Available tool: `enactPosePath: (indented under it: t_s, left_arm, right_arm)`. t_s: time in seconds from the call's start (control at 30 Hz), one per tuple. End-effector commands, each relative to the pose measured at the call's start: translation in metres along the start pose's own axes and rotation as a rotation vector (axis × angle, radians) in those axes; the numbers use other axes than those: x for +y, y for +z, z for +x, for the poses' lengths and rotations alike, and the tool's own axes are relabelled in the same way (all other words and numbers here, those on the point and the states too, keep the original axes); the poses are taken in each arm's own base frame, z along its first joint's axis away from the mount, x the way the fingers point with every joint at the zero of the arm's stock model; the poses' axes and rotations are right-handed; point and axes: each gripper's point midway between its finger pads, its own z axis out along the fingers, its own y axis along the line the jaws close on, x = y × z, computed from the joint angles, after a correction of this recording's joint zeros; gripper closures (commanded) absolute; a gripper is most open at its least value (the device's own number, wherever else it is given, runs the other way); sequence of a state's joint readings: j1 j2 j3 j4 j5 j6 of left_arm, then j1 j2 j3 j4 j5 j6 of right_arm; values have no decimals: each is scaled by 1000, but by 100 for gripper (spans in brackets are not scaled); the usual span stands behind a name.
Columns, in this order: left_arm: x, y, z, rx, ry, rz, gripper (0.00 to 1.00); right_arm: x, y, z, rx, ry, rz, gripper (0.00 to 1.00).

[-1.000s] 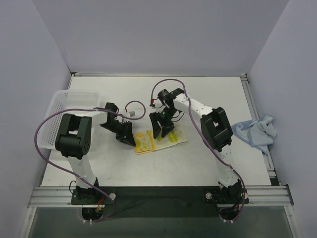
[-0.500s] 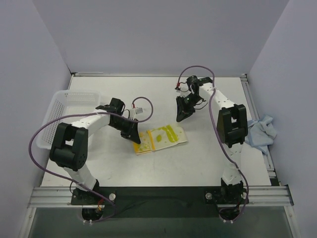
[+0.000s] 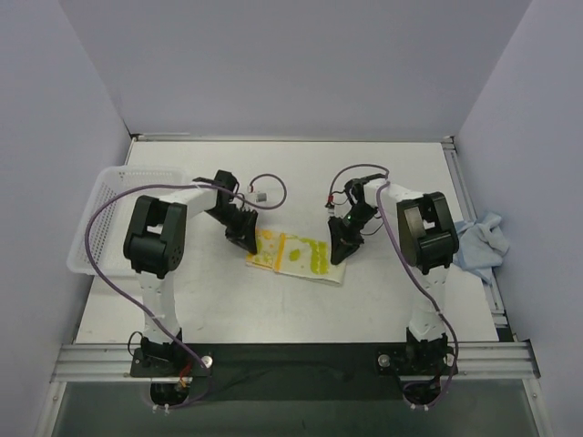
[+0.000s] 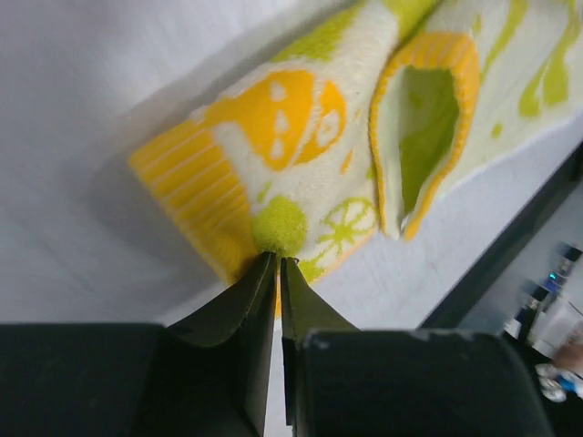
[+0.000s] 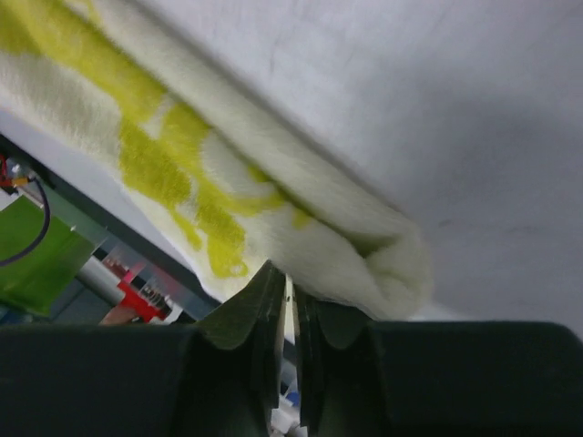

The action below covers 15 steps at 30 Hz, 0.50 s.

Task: Roll the towels
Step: Fold the towel

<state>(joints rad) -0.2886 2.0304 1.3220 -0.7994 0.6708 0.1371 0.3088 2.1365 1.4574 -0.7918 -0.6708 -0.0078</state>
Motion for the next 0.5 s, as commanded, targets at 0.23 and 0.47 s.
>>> enactPosePath:
  t_s: [0.23,0.47]
  left_arm:
    - [-14,-71,-126,-251,270,-113,59]
    - [-51,-50,-69,-167,232,11,60]
  right_arm:
    - [76,-75,21,-148,-127,-176,66]
    - [11,-69,5,-141,-42,-51,66]
